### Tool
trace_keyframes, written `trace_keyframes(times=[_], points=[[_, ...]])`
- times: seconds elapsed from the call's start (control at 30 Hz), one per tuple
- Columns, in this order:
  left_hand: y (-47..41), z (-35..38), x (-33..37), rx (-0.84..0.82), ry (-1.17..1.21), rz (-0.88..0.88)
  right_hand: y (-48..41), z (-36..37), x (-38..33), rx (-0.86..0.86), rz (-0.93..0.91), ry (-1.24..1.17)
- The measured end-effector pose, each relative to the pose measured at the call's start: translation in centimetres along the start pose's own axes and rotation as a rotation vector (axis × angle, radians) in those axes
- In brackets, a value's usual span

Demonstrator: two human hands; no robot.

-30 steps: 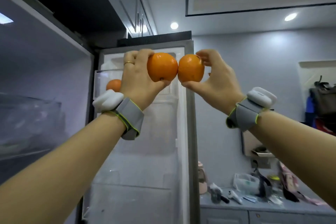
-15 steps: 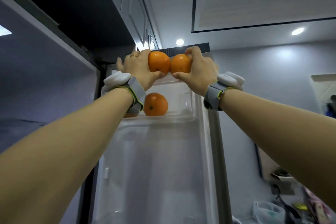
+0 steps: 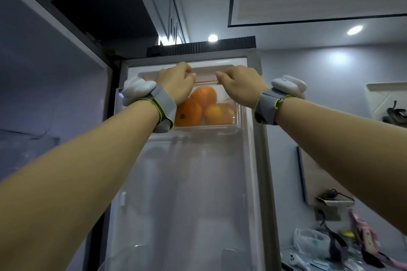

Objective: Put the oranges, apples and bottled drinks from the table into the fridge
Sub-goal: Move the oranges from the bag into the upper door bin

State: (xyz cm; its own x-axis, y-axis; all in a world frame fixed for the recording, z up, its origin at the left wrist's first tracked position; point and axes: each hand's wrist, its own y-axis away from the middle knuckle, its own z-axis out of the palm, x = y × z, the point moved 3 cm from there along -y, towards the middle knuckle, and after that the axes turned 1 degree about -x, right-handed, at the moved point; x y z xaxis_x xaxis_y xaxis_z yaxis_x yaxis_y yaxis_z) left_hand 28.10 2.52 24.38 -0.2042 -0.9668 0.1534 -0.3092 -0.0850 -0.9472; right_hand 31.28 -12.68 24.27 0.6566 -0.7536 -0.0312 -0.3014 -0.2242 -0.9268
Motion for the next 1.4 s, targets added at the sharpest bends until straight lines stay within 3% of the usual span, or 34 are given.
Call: trace_keyframes(times=[0.2,0.43,0.67,0.9,1.13,1.4], points=[[1.3,0.0,1.8,0.026,0.092,0.037,2.2,-2.1,1.0,0.047,-0.029,-0.025],[6.5,1.0,8.3,-0.015,0.425,0.277,7.0,-5.2,2.6,0.121,-0.013,-0.108],[13.2,3.8,15.9,-0.128,0.751,0.300,15.4,-10.0,6.4,0.114,0.153,-0.130],[22.1,7.7,26.0,-0.326,1.033,0.319,27.4,-17.2,12.1,0.068,0.351,-0.051],[32.2,10.3,39.3,-0.641,1.315,0.334,40.2,-26.8,18.6,0.021,0.550,0.053],[45.1,11.9,52.8,-0.956,1.412,0.342,54.8,-37.3,23.9,-0.061,0.797,0.202]])
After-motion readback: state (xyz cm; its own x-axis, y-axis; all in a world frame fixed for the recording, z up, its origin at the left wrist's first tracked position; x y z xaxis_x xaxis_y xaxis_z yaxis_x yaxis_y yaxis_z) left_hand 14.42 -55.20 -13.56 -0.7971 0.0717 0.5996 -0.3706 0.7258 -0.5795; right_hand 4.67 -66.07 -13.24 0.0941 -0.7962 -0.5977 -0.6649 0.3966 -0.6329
